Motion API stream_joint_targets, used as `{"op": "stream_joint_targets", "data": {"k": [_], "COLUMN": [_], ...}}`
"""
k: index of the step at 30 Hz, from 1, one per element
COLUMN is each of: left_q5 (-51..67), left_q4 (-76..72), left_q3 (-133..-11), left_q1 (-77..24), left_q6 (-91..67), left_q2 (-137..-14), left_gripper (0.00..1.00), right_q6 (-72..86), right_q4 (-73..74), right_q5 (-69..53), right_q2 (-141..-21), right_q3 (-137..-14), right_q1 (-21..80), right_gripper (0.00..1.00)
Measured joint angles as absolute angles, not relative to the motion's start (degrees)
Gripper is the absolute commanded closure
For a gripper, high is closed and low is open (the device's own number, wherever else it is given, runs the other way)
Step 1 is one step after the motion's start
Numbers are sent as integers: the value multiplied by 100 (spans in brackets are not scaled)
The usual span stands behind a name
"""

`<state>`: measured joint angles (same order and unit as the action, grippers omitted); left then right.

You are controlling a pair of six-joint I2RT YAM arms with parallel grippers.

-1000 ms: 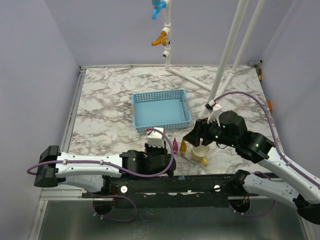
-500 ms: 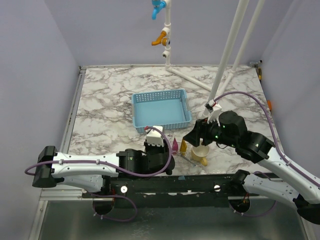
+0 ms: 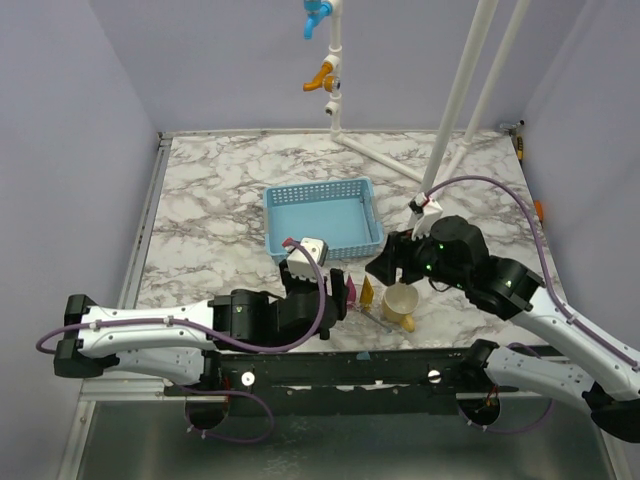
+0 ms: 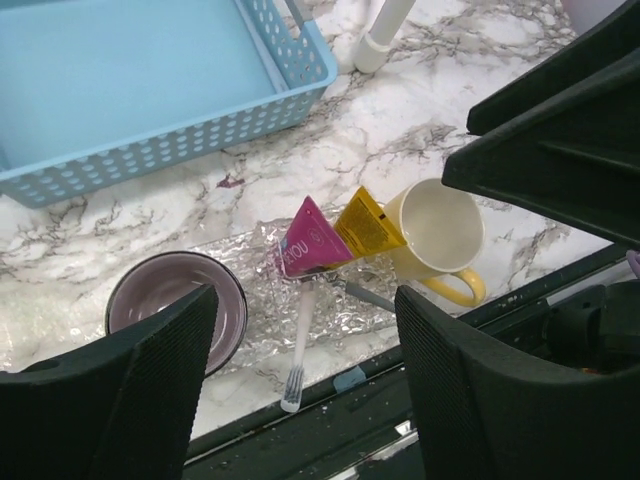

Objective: Prepare toiletry sets of a toothbrush and toothpaste on the tray

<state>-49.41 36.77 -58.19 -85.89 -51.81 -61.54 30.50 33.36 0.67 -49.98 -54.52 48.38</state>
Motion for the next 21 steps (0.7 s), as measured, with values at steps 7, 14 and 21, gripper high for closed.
{"op": "stream_joint_targets", "data": {"k": [7, 14, 21], "left_q5": [-4705, -4143, -3677], "left_q4": [3476, 3391, 3535], "left_q3": [-5872, -5870, -5957], "left_q1": [-8132, -7063, -6154], "left_q6": [-4438, -3815, -3291], "left_q2": [-5697, -5210, -4871], "left_gripper": [19, 4, 1], "right_q6": [2947, 2753, 2440], "right_q4": [3409, 3474, 3485], "right_q5": [563, 1199, 2049], "right_q2": [-5404, -5647, -5666], "right_q3": [-5791, -5852, -6062], "right_q1": [4838, 4838, 4812], "right_gripper": [30, 24, 20]}}
